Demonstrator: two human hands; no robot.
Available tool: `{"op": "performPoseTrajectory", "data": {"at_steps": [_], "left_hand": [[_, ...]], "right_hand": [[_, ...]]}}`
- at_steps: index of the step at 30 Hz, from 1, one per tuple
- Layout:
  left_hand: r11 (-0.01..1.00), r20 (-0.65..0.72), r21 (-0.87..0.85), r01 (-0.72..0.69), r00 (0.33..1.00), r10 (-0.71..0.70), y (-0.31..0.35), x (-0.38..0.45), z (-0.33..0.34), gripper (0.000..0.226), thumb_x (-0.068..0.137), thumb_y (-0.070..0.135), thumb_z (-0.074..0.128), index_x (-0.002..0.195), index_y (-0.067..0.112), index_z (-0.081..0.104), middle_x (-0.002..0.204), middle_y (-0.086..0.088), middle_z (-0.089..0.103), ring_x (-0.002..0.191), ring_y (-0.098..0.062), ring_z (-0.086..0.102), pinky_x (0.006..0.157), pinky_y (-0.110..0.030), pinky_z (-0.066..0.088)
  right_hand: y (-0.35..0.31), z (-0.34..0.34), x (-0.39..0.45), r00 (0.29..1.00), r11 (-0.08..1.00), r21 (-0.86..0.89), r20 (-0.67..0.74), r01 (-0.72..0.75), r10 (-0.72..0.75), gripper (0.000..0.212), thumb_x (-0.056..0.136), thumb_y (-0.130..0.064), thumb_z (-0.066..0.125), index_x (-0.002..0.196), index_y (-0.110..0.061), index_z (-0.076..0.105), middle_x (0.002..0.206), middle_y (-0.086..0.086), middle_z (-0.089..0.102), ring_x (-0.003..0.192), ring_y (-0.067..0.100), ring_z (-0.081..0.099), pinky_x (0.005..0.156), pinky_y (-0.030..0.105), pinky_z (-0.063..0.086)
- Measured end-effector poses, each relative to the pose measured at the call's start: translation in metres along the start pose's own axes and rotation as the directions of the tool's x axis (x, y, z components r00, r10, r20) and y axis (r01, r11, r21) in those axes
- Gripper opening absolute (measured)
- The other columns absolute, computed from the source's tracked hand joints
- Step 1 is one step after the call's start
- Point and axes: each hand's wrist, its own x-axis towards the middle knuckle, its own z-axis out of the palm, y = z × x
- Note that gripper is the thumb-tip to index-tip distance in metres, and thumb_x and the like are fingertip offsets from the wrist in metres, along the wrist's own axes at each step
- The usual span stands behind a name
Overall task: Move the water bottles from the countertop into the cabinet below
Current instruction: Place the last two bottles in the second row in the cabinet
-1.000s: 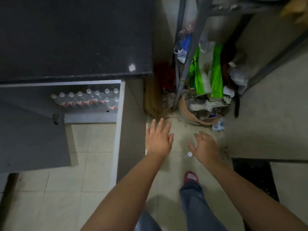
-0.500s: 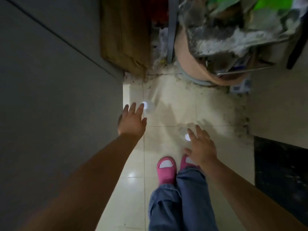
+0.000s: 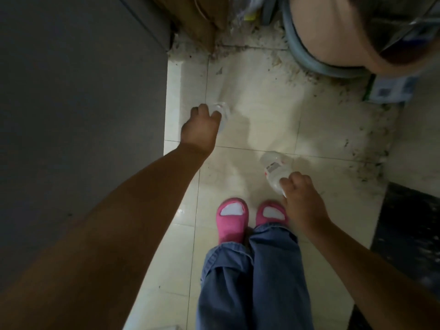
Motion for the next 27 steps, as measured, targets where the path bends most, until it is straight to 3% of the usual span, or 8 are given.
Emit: {"op": "performPoseTrajectory", "data": {"at_steps": [2,5,9,13,15,16,19,27], "left_hand": [[0.999,0.036,-0.015,-0.038,0.999,0.038,0.003,-0.033,0.004,0.043,0.085,-0.007,0.043,0.127,0.003,0.04,0.128,-0.023,0.041,0.117,-0.036,0.041,0.079,-0.04,0.051],[0.995,0.098,-0.096,-0.029,0.994,0.038,0.014,-0.088,0.007,0.042,0.085,-0.007,0.039,0.126,0.004,0.041,0.129,-0.024,0.041,0.119,-0.037,0.039,0.084,-0.04,0.049],[0.992,0.126,-0.122,0.044,0.992,-0.028,0.028,-0.18,-0.001,0.042,0.076,0.001,0.058,0.117,0.009,0.053,0.117,-0.021,0.053,0.108,-0.032,0.052,0.077,-0.031,0.052],[0.946,0.36,-0.25,0.204,0.927,-0.105,0.023,-0.285,-0.02,0.045,0.086,0.001,0.043,0.13,0.008,0.038,0.128,-0.02,0.041,0.121,-0.031,0.039,0.089,-0.035,0.045],[0.925,0.394,-0.263,0.274,0.906,-0.156,0.013,-0.335,-0.032,0.044,0.089,0.002,0.041,0.132,0.008,0.036,0.129,-0.019,0.039,0.121,-0.033,0.037,0.091,-0.035,0.045],[0.913,0.397,-0.27,0.306,0.899,-0.184,0.008,-0.358,-0.039,0.043,0.089,0.001,0.041,0.131,0.008,0.036,0.129,-0.02,0.039,0.121,-0.033,0.037,0.091,-0.035,0.046],[0.881,0.416,-0.287,0.376,0.877,-0.239,-0.015,-0.417,-0.053,0.044,0.088,-0.001,0.042,0.131,0.008,0.037,0.13,-0.02,0.038,0.122,-0.034,0.036,0.089,-0.036,0.047],[0.822,0.42,-0.313,0.476,0.846,-0.33,-0.117,-0.523,-0.041,0.041,0.093,0.006,0.035,0.135,0.009,0.034,0.138,-0.022,0.033,0.128,-0.033,0.032,0.097,-0.039,0.04]], "right_hand": [[-0.009,-0.01,-0.017,0.999,0.999,-0.021,0.011,0.036,-0.036,0.039,0.075,-0.002,0.065,0.114,-0.002,0.059,0.118,0.019,0.057,0.106,0.034,0.053,0.067,0.035,0.055],[-0.025,-0.03,-0.049,0.978,0.968,-0.144,-0.001,0.204,-0.207,0.031,0.041,0.002,0.081,0.07,0.0,0.072,0.074,0.019,0.071,0.063,0.034,0.068,0.037,0.024,0.05],[-0.05,-0.062,-0.105,0.951,0.914,-0.276,0.0,0.298,-0.31,0.005,0.049,-0.005,0.063,0.051,-0.006,0.067,0.058,0.012,0.067,0.051,0.027,0.066,0.032,0.016,0.045],[-0.079,-0.089,-0.173,0.922,0.869,-0.308,0.139,0.387,-0.362,0.041,0.012,0.001,0.085,0.047,-0.006,0.064,0.055,0.012,0.065,0.05,0.027,0.066,0.031,0.015,0.045],[-0.106,-0.108,-0.204,0.902,0.804,-0.41,0.166,0.431,-0.398,0.039,0.026,-0.005,0.088,0.06,-0.005,0.069,0.069,0.015,0.069,0.064,0.029,0.07,0.042,0.02,0.053],[-0.123,-0.114,-0.218,0.892,0.784,-0.426,0.245,0.452,-0.381,0.034,0.048,-0.007,0.084,0.079,-0.001,0.069,0.09,0.02,0.068,0.085,0.033,0.068,0.057,0.026,0.058],[-0.161,-0.112,-0.249,0.816,0.698,-0.436,0.411,0.567,-0.406,0.034,0.091,-0.002,0.044,0.125,-0.004,0.046,0.14,0.02,0.035,0.132,0.032,0.032,0.095,0.039,0.046],[-0.294,-0.083,-0.296,0.682,0.446,-0.517,0.518,0.73,-0.516,0.04,0.082,-0.008,0.061,0.12,0.001,0.051,0.13,0.023,0.046,0.121,0.034,0.045,0.099,0.039,0.042]]}}
